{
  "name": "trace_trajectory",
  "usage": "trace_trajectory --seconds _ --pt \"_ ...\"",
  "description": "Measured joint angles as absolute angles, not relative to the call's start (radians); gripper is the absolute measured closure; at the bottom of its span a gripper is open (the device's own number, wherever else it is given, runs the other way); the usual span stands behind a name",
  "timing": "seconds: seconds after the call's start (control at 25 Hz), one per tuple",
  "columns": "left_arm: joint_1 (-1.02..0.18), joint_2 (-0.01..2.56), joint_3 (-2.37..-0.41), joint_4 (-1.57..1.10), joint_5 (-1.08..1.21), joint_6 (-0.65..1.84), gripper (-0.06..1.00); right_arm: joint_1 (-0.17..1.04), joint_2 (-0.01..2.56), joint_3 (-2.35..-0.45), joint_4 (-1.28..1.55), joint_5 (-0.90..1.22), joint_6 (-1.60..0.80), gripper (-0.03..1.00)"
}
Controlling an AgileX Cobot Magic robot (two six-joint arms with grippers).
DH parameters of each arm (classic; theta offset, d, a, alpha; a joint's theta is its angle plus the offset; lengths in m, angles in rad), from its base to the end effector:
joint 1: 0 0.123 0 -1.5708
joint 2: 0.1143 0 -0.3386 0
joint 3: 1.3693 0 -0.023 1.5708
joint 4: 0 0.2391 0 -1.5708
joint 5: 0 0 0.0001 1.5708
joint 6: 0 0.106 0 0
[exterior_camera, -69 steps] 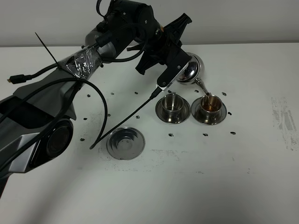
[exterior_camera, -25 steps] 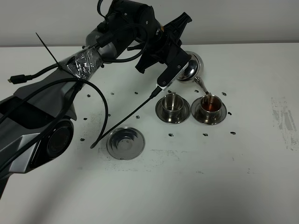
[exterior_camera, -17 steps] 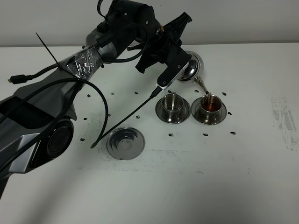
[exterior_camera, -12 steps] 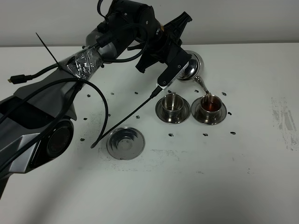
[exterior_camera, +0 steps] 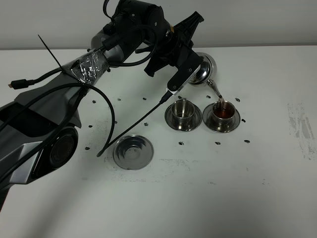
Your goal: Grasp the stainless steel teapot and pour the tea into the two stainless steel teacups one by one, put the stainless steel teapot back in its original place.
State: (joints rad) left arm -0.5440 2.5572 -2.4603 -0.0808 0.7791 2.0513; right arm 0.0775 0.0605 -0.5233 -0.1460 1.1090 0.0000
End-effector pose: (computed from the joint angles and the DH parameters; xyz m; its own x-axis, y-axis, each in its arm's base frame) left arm 0.5238 -0.3239 0.2220 0.7512 0.6096 0.2531 0.3265 -0.6764 0.6601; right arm -0.0511 -0.0178 0.2710 -0.5262 -0.1059 -0.8437 -0.0008 0.9923 -0.1240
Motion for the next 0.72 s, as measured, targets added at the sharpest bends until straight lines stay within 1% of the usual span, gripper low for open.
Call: trace_trajectory --seconds 0.72 --pt "-0.545 2.557 -2.460 -0.080 0.774 2.054 0.76 0.077 0.060 -0.523 -0.146 1.109 0.000 0.38"
